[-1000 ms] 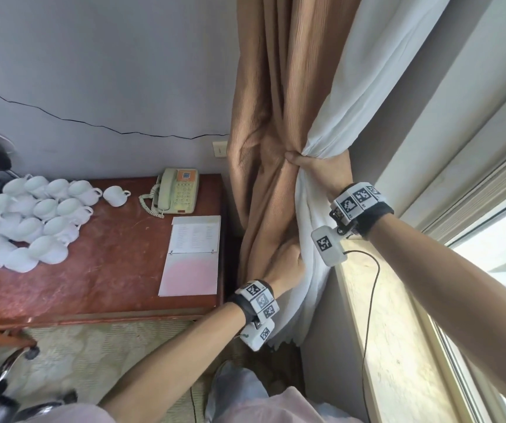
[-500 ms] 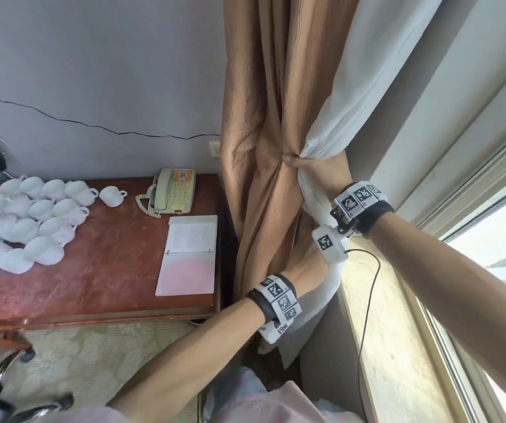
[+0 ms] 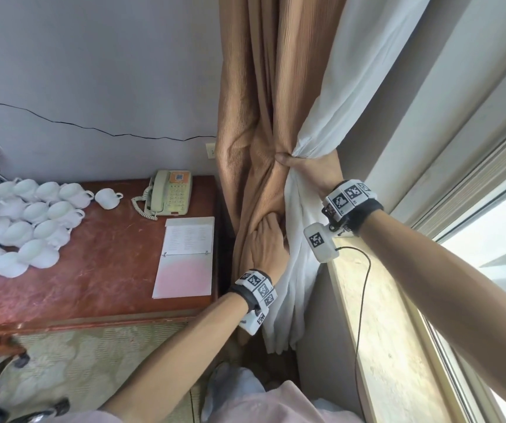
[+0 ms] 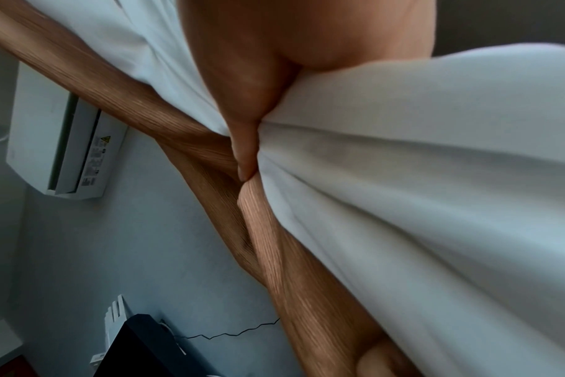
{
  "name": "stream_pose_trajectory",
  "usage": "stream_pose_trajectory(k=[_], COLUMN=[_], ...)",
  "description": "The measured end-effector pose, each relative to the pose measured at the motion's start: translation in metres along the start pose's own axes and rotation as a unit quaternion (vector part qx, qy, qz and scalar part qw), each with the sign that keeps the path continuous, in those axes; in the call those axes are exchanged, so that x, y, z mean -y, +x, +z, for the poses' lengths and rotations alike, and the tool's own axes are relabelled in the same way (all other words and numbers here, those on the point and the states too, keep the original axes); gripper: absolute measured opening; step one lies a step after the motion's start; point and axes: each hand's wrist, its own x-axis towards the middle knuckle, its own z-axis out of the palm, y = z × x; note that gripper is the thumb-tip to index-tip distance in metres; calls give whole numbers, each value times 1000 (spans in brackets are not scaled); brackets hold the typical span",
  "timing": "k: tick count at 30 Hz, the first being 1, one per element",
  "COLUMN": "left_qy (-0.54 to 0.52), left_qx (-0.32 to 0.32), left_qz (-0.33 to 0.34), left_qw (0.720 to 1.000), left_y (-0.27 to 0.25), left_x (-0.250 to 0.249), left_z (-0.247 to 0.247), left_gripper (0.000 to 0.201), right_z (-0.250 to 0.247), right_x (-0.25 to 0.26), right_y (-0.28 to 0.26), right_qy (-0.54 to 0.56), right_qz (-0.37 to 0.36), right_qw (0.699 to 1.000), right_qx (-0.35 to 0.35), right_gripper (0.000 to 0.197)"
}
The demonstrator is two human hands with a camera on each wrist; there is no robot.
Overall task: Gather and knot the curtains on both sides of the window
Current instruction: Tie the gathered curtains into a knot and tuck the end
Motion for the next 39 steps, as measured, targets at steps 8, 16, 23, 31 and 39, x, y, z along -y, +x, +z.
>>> stream_pose_trajectory(k=[8, 16, 23, 31, 39], left_qy=[-236, -362, -405, -135, -21], left_qx=[140, 221, 181, 89, 109], left_qz=[-35, -49, -67, 66, 108], left_qw=[961, 904, 894, 985, 988], left_y=[1, 10, 4, 21, 3], left_x=[38, 59, 60, 54, 69], left_z=[20, -5, -57, -164, -209], left_gripper=[23, 41, 36, 30, 22], right_z=[1, 3, 4, 11, 14], right_x=[-6, -10, -7, -6, -3], right_y=[4, 22, 28, 26, 20], right_qy=[11, -11, -16, -7, 20], right_qz=[-1, 2, 7, 10, 18], right_qw=[1000, 1000, 1000, 1000, 1000], right_qx=[-11, -23, -11, 6, 12], right_gripper=[80, 94, 98, 99, 95])
